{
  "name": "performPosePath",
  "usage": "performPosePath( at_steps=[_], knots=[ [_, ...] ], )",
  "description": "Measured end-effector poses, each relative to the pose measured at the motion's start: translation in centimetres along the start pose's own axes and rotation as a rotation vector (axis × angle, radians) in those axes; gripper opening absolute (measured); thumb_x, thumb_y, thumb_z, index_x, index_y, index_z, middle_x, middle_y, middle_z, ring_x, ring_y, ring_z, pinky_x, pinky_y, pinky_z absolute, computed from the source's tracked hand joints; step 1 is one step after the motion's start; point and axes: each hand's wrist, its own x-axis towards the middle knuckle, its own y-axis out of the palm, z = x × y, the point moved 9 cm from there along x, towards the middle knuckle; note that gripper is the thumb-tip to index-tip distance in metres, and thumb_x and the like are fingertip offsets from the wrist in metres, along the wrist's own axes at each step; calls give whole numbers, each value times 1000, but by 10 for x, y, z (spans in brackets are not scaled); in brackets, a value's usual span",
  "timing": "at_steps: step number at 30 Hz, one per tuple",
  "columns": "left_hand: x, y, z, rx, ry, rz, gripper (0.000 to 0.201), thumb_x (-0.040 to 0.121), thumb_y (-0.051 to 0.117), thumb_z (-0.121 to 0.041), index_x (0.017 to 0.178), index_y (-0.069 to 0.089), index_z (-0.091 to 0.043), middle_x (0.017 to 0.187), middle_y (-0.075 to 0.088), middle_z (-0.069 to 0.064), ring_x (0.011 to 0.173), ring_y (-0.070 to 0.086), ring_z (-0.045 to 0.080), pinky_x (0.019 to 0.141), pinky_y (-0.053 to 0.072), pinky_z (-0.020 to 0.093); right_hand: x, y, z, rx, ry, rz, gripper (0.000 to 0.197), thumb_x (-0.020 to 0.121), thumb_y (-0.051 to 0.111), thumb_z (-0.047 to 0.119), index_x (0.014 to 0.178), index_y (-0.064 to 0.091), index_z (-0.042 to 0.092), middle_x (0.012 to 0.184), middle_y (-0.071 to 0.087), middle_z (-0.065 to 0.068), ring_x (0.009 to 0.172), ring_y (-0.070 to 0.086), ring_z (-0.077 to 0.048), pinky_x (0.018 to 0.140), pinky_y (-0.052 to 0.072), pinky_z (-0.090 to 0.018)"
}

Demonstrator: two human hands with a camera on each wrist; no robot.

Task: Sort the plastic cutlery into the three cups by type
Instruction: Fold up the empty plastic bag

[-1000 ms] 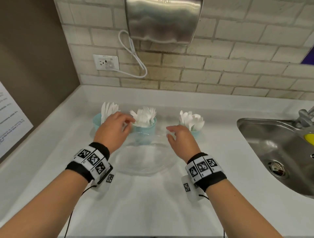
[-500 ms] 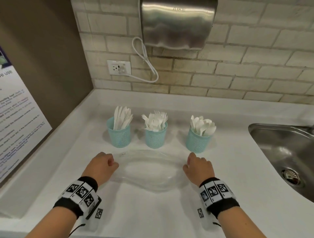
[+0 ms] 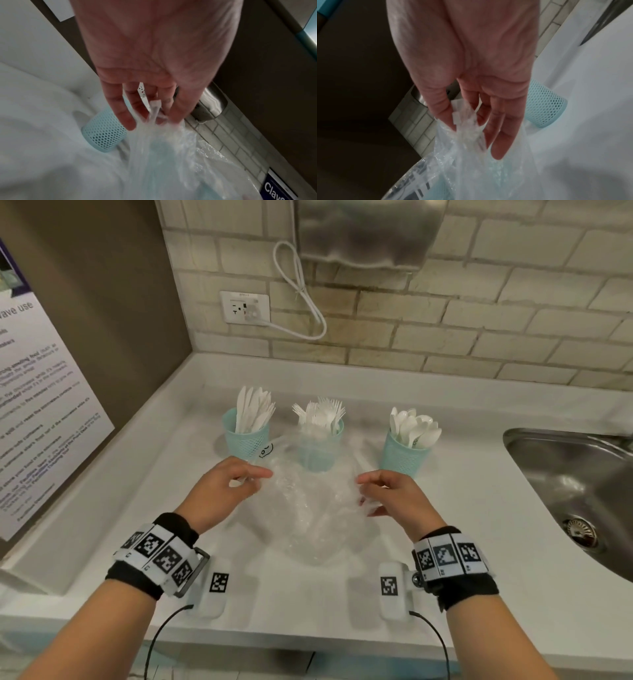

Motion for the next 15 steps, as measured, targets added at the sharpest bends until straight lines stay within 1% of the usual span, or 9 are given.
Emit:
performPosePath(
  at_steps=[2, 3, 5, 7, 8, 10, 12, 14, 15],
  knots=[
    [-1, -2, -1, 100, 30, -34, 22, 82, 71, -12, 94, 73, -31, 95, 61, -9, 85, 57, 1, 76, 40, 6, 0, -1, 0, -90, -36, -38, 20, 80, 64, -1, 91, 61, 16, 78, 52, -4, 67, 54, -14, 59, 56, -28],
    [-3, -7, -1, 122, 18, -100, 25, 79, 73, -9, 87, 70, -33, 90, 61, -9, 78, 57, 1, 72, 42, 10, 0, -4, 0, -135, -56, -80, 26, 77, 63, -6, 90, 56, 17, 75, 46, -2, 64, 48, -14, 53, 52, -25],
    [-7, -29, 4, 229, -54, -314, 27, 77, 69, -5, 81, 56, -28, 78, 58, -8, 72, 57, 13, 67, 42, 26, -2, -19, -2, -212, -86, -225, 36, 74, 55, -12, 82, 45, 22, 71, 41, 1, 63, 43, -17, 52, 49, -32],
    [-16, -52, 8, 356, -122, -478, 27, 78, 61, -4, 89, 43, -21, 71, 55, -3, 69, 56, 29, 64, 42, 35, -9, -42, -8, -259, -72, -392, 37, 72, 47, -13, 75, 39, 23, 69, 41, 0, 65, 43, -21, 61, 52, -43],
    [-20, -59, 10, 397, -134, -514, 27, 80, 58, -4, 92, 39, -19, 68, 54, 0, 67, 55, 33, 64, 43, 37, -12, -51, -12, -274, -57, -445, 34, 72, 43, -12, 73, 37, 21, 68, 41, -1, 64, 42, -23, 64, 53, -48],
    [-23, -58, 13, 436, -137, -492, 24, 86, 53, -8, 95, 35, -19, 65, 55, 6, 63, 54, 33, 61, 44, 39, -18, -59, -18, -321, -26, -491, 27, 72, 38, -10, 74, 36, 17, 71, 42, -3, 66, 46, -32, 65, 55, -53],
    [-24, -47, 20, 402, -140, -411, 25, 88, 50, -8, 99, 31, -21, 68, 55, 6, 62, 55, 30, 60, 44, 39, -20, -56, -26, -340, 17, -468, 26, 76, 35, -5, 77, 34, 21, 83, 44, -5, 75, 54, -39, 70, 55, -55],
    [-25, -36, 27, 276, -131, -315, 31, 88, 47, -2, 101, 27, -23, 81, 55, 5, 68, 60, 29, 66, 49, 43, -19, -49, -39, -272, 75, -377, 26, 83, 33, 1, 85, 32, 27, 94, 47, -9, 76, 58, -39, 74, 55, -51],
    [-25, -32, 28, 194, -119, -279, 35, 88, 45, 3, 101, 27, -24, 88, 54, 5, 72, 63, 28, 69, 51, 45, -20, -45, -44, -235, 101, -314, 27, 87, 32, 3, 92, 31, 29, 96, 52, -12, 72, 60, -37, 71, 53, -46]
  ],
)
